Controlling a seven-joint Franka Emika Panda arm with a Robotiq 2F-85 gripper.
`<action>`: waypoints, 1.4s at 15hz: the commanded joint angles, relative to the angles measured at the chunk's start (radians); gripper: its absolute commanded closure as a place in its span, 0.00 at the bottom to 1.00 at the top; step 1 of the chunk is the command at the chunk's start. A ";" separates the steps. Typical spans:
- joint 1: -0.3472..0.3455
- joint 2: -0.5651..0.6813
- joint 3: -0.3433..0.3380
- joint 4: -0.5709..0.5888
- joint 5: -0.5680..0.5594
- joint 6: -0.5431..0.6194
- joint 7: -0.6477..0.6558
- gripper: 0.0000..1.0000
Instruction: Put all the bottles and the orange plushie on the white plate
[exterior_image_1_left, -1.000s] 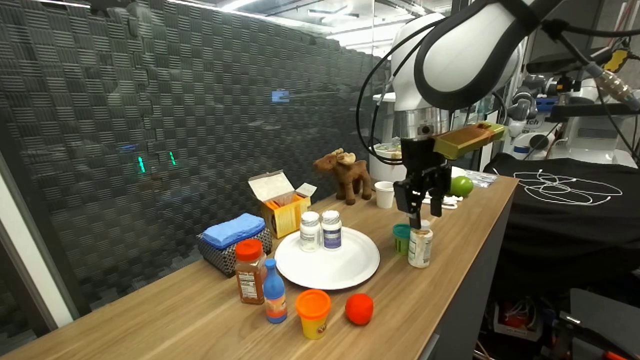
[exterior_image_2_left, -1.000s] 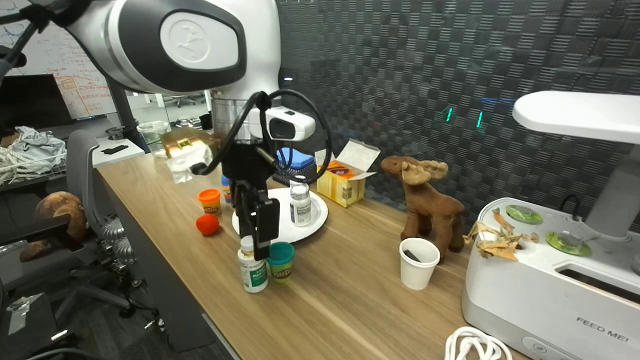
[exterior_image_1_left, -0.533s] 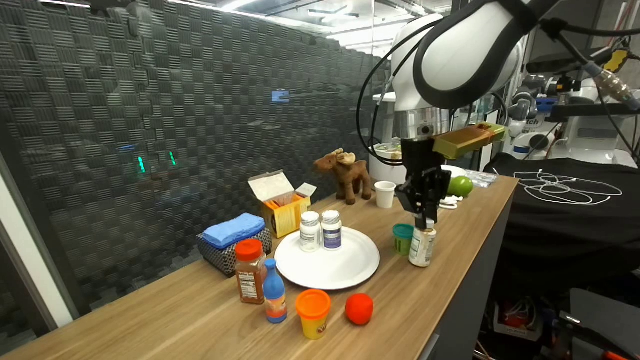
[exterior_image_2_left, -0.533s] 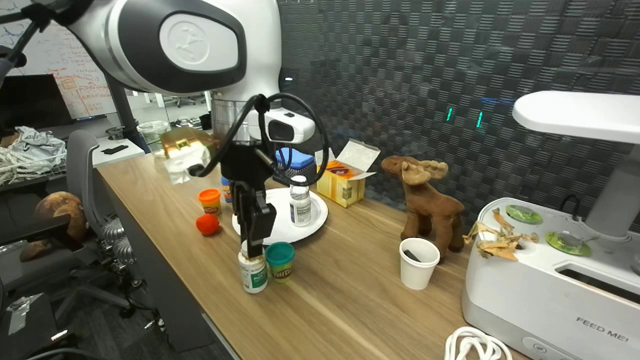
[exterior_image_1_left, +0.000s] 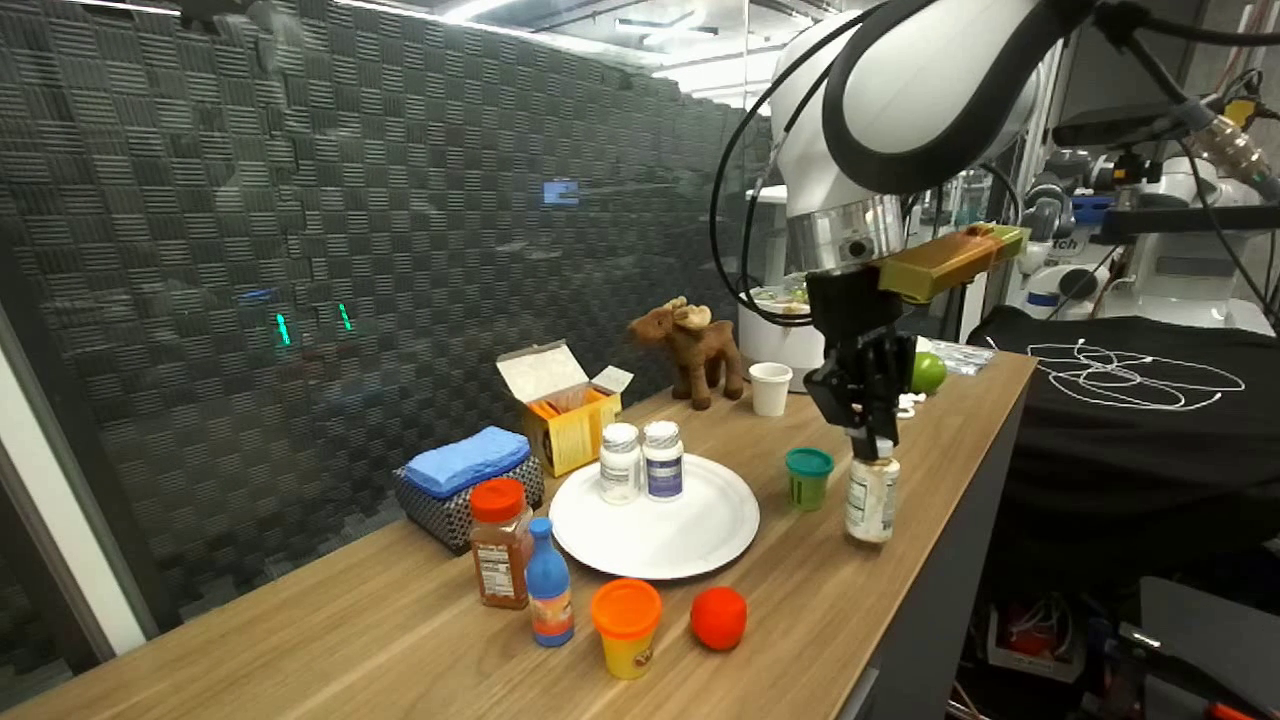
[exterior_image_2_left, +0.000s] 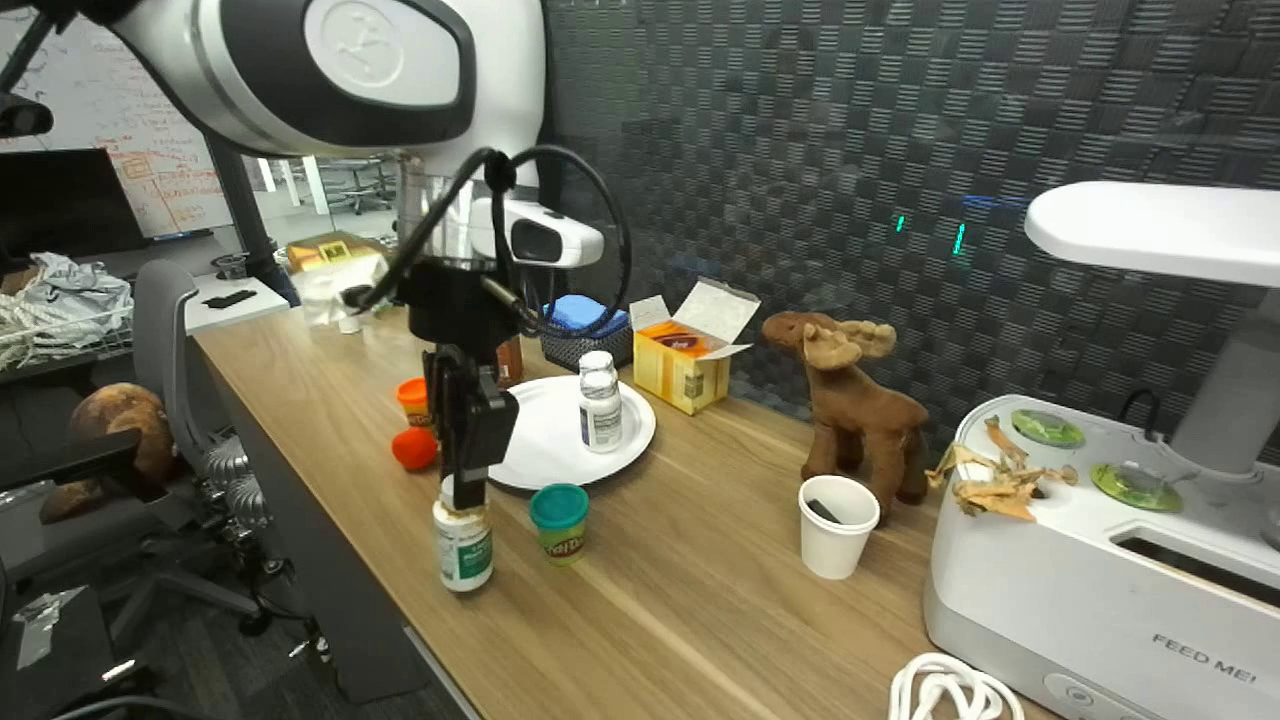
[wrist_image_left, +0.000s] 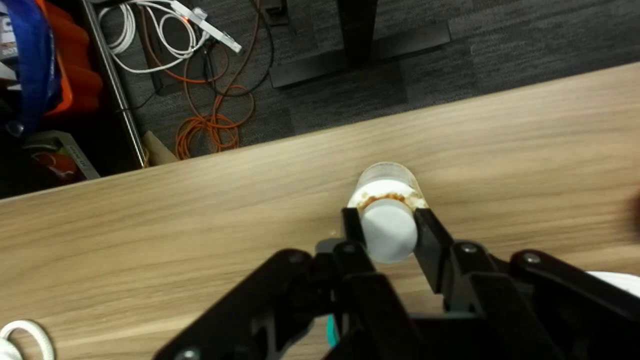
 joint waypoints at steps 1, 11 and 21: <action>0.027 -0.056 0.039 0.049 -0.041 -0.115 -0.002 0.92; 0.080 0.090 0.095 0.195 -0.203 0.007 -0.016 0.92; 0.090 0.223 0.073 0.306 -0.193 0.130 -0.032 0.92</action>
